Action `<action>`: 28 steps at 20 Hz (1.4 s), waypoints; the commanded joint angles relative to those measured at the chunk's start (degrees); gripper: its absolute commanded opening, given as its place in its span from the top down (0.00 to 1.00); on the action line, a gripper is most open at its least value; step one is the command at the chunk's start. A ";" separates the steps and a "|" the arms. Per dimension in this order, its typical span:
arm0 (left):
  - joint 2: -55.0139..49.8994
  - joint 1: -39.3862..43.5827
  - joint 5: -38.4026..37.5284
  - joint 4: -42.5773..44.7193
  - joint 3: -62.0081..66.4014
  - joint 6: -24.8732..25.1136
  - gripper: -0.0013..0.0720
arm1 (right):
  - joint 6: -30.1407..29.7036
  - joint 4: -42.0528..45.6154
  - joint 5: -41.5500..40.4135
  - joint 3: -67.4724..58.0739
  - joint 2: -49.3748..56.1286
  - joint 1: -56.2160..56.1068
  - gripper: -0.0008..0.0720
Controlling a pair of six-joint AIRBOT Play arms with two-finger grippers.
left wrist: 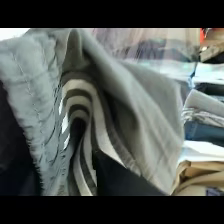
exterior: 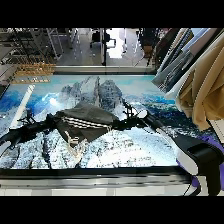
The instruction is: Fold the clothes and pants, and hang the long-sleeved shirts on hangers.
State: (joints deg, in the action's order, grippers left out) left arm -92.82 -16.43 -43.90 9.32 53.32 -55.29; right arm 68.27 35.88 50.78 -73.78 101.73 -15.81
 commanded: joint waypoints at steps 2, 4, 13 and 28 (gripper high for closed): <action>-0.85 0.83 -2.25 -1.57 0.07 0.50 0.96 | -0.09 -0.24 5.62 -1.73 -0.20 -0.07 0.97; 0.20 -0.74 -8.81 -4.57 0.59 3.02 0.96 | -0.09 0.39 12.48 -2.86 -1.42 0.57 0.97; 11.21 -14.16 -47.98 -15.45 22.75 -5.46 0.96 | 0.17 6.40 25.73 -10.12 -32.02 12.35 0.97; 31.87 -18.47 -56.65 -33.44 26.38 -7.28 0.96 | 0.59 9.70 24.65 -32.68 -50.56 21.55 0.97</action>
State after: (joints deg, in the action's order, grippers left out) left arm -66.28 -34.68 -100.73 -21.17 79.53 -62.26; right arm 68.88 43.35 75.35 -102.50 51.94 5.50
